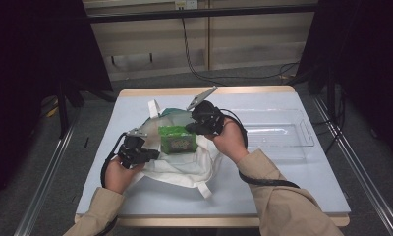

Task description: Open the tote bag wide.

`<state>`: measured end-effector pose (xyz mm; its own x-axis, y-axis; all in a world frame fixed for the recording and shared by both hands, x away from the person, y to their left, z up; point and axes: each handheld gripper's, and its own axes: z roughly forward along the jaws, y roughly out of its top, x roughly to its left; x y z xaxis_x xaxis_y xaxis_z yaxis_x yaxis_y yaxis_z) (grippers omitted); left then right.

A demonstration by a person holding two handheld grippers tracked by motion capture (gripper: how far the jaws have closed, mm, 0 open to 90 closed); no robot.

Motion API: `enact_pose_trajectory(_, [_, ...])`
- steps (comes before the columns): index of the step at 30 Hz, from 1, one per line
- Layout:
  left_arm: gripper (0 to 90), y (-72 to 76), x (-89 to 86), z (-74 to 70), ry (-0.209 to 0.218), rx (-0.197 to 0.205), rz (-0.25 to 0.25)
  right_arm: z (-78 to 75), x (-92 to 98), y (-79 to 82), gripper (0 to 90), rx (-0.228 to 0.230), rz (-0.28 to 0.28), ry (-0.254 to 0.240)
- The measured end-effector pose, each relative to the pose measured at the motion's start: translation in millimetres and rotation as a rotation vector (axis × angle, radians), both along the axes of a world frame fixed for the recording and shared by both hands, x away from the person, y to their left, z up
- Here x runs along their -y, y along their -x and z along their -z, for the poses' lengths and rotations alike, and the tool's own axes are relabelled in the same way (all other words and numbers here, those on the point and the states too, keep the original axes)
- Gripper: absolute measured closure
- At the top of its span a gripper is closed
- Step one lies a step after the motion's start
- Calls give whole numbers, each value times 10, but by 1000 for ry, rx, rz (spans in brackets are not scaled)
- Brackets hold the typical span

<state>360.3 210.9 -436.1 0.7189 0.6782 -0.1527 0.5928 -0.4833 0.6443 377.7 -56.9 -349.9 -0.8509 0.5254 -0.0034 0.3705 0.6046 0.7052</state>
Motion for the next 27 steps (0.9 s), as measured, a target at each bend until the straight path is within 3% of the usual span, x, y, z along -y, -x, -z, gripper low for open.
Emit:
enact_pose_trajectory(4, [785,7,8,-36,-11,22,3,11,15,-21,900,-13,14,-7])
enact_pose_trajectory(10, [808,24,57,-98,-14,14,9,26,23,-24,900,-4,13,-8])
enact_pose_trajectory(12, [817,41,84,-118,-12,35,6,27,31,-29,900,-3,15,-9])
enact_pose_trajectory(15, [838,56,117,-154,21,34,20,34,39,-29,900,-8,20,-15])
enact_pose_trajectory(17, [879,62,155,-171,29,11,50,48,37,-19,900,-6,10,-16])
enact_pose_trajectory(20, [895,66,225,-159,42,9,60,49,40,-6,894,0,17,-21])
enact_pose_trajectory(27, [900,50,320,-139,38,23,66,65,42,23,753,0,0,-17])
